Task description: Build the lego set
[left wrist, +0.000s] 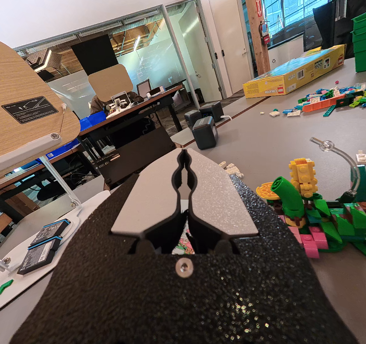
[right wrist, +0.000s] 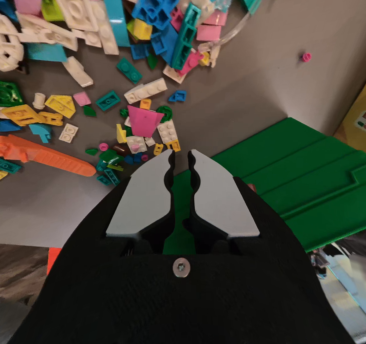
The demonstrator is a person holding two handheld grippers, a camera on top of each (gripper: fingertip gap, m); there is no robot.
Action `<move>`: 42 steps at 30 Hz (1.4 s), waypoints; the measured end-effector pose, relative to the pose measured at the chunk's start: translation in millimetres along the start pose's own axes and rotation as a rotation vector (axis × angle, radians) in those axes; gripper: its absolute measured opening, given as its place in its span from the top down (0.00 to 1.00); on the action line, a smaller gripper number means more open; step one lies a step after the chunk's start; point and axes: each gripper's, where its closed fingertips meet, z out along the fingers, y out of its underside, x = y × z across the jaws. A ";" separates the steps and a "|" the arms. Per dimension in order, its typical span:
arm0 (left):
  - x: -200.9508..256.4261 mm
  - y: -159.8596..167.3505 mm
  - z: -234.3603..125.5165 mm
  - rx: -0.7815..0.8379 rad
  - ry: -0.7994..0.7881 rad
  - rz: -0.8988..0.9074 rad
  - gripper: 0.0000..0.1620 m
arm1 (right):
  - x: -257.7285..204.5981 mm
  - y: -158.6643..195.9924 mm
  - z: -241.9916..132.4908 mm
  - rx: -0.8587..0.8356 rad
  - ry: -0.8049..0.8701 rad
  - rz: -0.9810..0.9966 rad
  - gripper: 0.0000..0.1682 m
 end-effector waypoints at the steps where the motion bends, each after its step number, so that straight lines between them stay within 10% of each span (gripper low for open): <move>1: 0.1 0.2 0.1 -0.001 0.001 -0.001 1.00 | 1.1 0.8 -0.4 0.006 0.000 0.012 0.94; 22: 0.9 -0.2 0.0 0.001 0.003 -0.001 1.00 | -65.4 14.6 7.9 -0.018 -0.227 0.076 0.91; 34: 0.7 -0.8 -0.4 0.003 0.002 -0.001 1.00 | -86.6 -27.4 -29.7 0.301 -0.277 -0.032 0.91; 42: -0.6 -1.3 -1.7 0.004 -0.004 0.000 1.00 | -73.5 -59.5 -56.4 0.636 -0.025 0.040 0.89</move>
